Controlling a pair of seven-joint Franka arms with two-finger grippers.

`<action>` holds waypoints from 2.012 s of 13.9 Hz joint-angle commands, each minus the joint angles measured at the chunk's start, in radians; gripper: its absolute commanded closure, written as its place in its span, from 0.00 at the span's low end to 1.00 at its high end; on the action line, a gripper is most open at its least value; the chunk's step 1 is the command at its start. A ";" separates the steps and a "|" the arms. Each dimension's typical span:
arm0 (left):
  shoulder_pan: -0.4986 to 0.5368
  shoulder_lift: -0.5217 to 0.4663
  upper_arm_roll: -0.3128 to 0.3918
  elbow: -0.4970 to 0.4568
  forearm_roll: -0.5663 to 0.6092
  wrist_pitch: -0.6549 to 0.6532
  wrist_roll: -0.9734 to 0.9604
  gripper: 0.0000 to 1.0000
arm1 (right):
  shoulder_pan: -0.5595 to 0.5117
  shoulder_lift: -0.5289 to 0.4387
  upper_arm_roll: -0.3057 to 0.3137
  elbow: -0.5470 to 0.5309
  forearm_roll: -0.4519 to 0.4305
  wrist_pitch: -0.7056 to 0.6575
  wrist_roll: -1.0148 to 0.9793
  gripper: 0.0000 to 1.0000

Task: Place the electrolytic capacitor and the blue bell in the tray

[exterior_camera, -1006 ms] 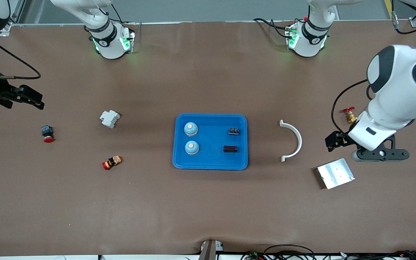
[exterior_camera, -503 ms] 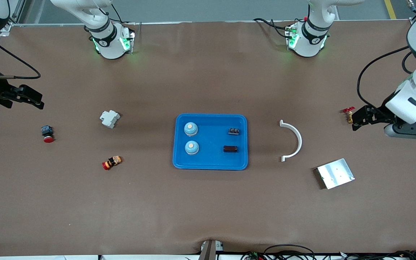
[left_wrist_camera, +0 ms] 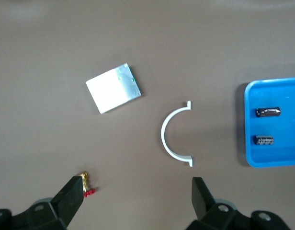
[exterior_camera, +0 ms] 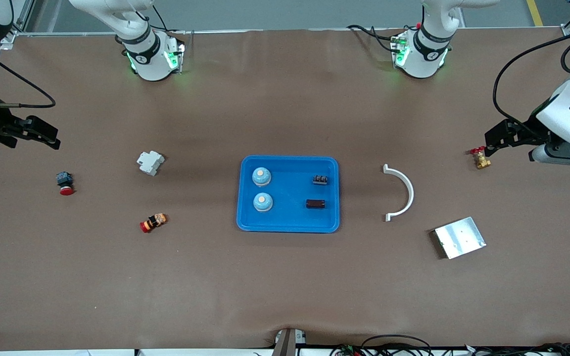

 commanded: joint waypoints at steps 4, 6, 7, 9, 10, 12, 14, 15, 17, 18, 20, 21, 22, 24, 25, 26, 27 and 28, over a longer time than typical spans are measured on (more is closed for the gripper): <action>-0.025 -0.029 0.020 0.003 -0.007 -0.075 -0.026 0.00 | -0.017 -0.022 0.013 -0.006 0.002 -0.008 -0.010 0.00; -0.024 -0.046 0.020 0.001 -0.004 -0.080 -0.015 0.00 | -0.015 -0.022 0.013 -0.006 0.002 -0.008 -0.010 0.00; -0.024 -0.047 0.022 0.001 -0.003 -0.080 -0.012 0.00 | -0.017 -0.022 0.013 -0.006 0.002 -0.008 -0.010 0.00; -0.022 -0.049 0.017 0.003 0.042 -0.078 -0.009 0.00 | -0.018 -0.022 0.011 -0.004 0.001 -0.008 -0.011 0.00; -0.022 -0.049 0.016 0.003 0.048 -0.075 -0.009 0.00 | -0.018 -0.022 0.011 -0.004 0.001 -0.011 -0.010 0.00; -0.022 -0.049 0.016 0.003 0.045 -0.069 -0.010 0.00 | -0.018 -0.022 0.011 -0.003 0.001 -0.019 -0.011 0.00; -0.015 -0.049 0.013 0.003 0.040 -0.060 -0.012 0.00 | -0.018 -0.022 0.011 0.003 0.001 -0.030 -0.005 0.00; -0.013 -0.049 0.011 0.004 0.037 -0.060 -0.014 0.00 | -0.018 -0.022 0.011 0.005 0.001 -0.045 -0.008 0.00; -0.013 -0.049 0.010 0.003 0.034 -0.057 -0.018 0.00 | -0.018 -0.022 0.011 0.012 0.001 -0.053 -0.011 0.00; -0.015 -0.047 0.010 0.003 0.034 -0.055 -0.020 0.00 | -0.018 -0.020 0.011 0.017 0.001 -0.051 -0.013 0.00; -0.015 -0.046 0.010 0.004 0.033 -0.045 -0.023 0.00 | -0.017 -0.020 0.011 0.019 0.001 -0.047 -0.011 0.00; -0.018 -0.046 0.010 0.004 0.033 -0.043 -0.023 0.00 | -0.017 -0.020 0.011 0.019 0.001 -0.045 -0.013 0.00; -0.019 -0.044 0.010 0.004 0.034 -0.043 -0.023 0.00 | -0.017 -0.020 0.011 0.019 0.001 -0.042 -0.013 0.00; -0.021 -0.037 0.010 0.004 0.037 -0.042 -0.023 0.00 | -0.018 -0.020 0.011 0.019 0.001 -0.037 -0.014 0.00; -0.021 -0.035 0.010 0.004 0.036 -0.029 -0.023 0.00 | -0.018 -0.020 0.013 0.019 0.001 -0.037 -0.014 0.00; -0.021 -0.035 0.010 0.003 0.036 -0.025 -0.023 0.00 | -0.017 -0.020 0.013 0.019 0.001 -0.037 -0.014 0.00; -0.021 -0.035 0.010 0.004 0.034 -0.023 -0.024 0.00 | -0.015 -0.020 0.011 0.019 0.001 -0.036 -0.014 0.00; -0.022 -0.035 0.010 0.004 0.034 -0.022 -0.026 0.00 | -0.018 -0.017 0.013 0.019 0.001 -0.033 -0.014 0.00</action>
